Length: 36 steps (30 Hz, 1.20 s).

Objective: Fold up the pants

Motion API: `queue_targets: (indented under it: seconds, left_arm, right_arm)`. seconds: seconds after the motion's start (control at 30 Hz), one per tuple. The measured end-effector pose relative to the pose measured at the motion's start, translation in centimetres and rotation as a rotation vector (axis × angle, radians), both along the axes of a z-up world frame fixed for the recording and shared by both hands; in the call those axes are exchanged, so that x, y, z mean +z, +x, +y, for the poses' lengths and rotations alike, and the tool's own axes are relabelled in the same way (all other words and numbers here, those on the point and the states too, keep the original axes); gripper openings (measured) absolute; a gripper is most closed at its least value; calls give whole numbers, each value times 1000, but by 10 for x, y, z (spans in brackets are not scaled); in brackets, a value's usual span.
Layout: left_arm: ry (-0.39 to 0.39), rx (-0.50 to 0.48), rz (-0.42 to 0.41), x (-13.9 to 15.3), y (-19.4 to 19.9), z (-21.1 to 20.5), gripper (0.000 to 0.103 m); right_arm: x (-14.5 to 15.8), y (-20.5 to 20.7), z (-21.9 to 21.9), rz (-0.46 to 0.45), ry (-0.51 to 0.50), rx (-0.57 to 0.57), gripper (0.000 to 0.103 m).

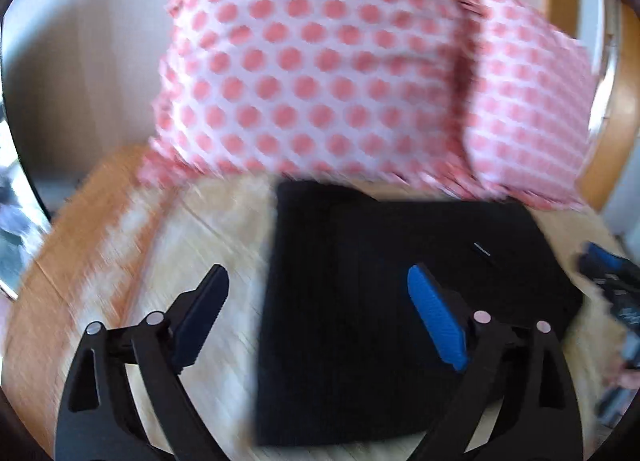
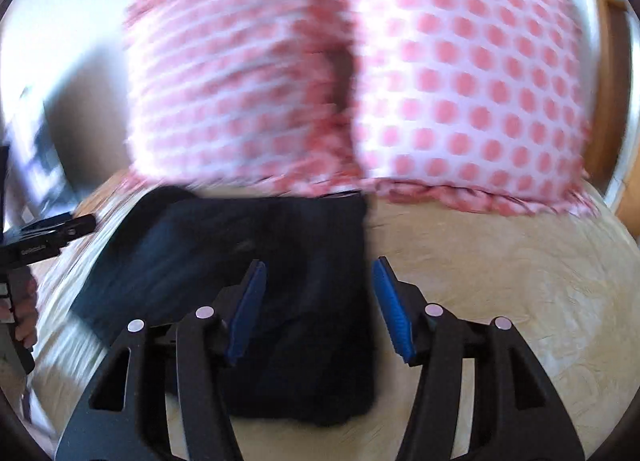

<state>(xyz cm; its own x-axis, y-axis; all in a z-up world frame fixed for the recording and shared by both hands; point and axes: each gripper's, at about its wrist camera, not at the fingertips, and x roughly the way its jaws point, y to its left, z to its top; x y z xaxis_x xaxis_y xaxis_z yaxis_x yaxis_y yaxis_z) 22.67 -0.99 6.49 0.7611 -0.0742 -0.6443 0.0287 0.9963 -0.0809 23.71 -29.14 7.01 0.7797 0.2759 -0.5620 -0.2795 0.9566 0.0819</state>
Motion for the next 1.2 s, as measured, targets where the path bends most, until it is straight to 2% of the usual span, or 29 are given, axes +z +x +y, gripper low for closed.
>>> queue_targets:
  seconds: [0.1, 0.2, 0.27, 0.3, 0.4, 0.5, 0.53, 0.57, 0.63, 0.7, 0.93, 1.2]
  left_arm:
    - [-15, -74, 47, -15, -20, -25, 91]
    - [38, -121, 107, -40, -24, -48, 91]
    - [58, -116, 194, -62, -16, -49, 91]
    - [34, -116, 227, -71, -12, -47, 93]
    - [20, -124, 195, -74, -12, -44, 101]
    - [-4, -107, 180, -69, -20, -42, 100]
    - [-24, -97, 156, -64, -32, -38, 100]
    - [-30, -94, 138, -59, -40, -36, 101]
    - [-18, -78, 99, -52, -65, -30, 101]
    - [10, -52, 79, -50, -92, -26, 101]
    - [96, 19, 53, -74, -157, -17, 101]
    - [129, 14, 56, -90, -172, -19, 101]
  right_arm:
    - [-9, -12, 27, 25, -83, 74, 57]
    - [-24, -13, 37, 85, -136, 93, 57]
    - [-46, -4, 42, 187, -200, 93, 59]
    - [-49, -5, 42, 173, -194, 93, 60]
    - [-49, -4, 43, 181, -187, 70, 61]
    - [-46, -10, 38, 158, -155, 41, 63]
    - [-43, -19, 35, 142, -126, 24, 69]
    - [-39, -29, 31, 122, -96, 16, 81]
    - [-30, -54, 23, 71, -48, -1, 96]
    - [-30, -76, 21, 50, -29, -14, 96]
    - [-56, -118, 30, 87, 10, -60, 97]
    - [-75, -132, 50, 105, -2, -57, 97]
